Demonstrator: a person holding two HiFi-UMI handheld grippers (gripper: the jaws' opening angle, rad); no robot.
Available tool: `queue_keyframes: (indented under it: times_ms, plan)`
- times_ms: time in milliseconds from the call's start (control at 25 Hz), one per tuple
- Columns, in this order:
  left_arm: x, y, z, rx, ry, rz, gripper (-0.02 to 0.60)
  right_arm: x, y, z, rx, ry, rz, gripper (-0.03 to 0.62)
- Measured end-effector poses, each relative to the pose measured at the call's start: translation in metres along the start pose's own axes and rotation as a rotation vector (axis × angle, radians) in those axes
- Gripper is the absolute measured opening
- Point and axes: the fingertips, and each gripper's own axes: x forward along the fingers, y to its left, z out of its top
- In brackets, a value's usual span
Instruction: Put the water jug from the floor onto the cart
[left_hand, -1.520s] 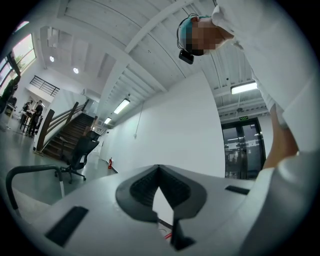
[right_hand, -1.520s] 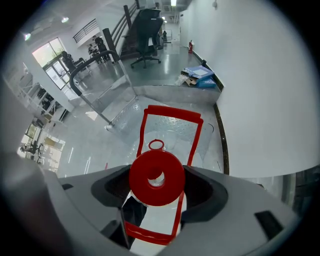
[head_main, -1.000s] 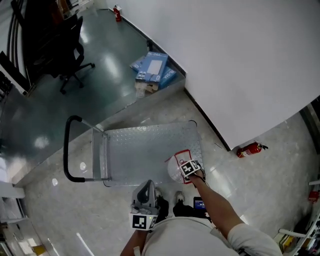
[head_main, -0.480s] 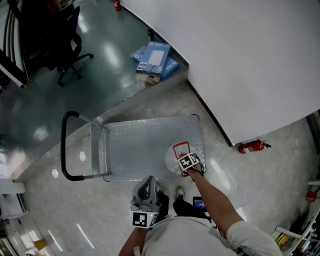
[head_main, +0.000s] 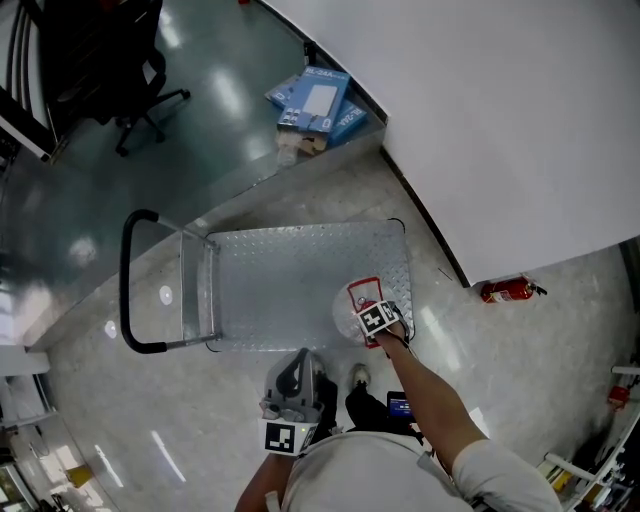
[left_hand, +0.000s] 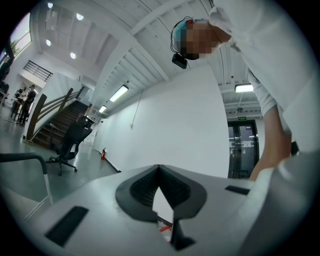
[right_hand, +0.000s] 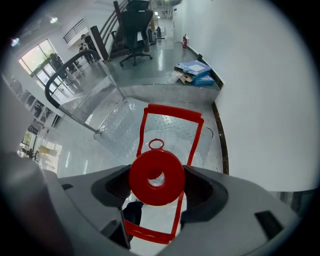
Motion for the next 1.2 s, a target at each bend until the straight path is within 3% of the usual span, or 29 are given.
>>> queue_keyframes:
  times_ms: [360,1200]
  plan:
    - [-0.003,0.001,-0.006,-0.025,0.032,-0.003,0.003,0.009,0.004,-0.004,0.004,0.008,0.009,0.307]
    - [-0.023,0.006,-0.009,-0.012,0.018,0.03,0.003,0.011,-0.001,-0.023,-0.002,0.02,-0.006,0.307]
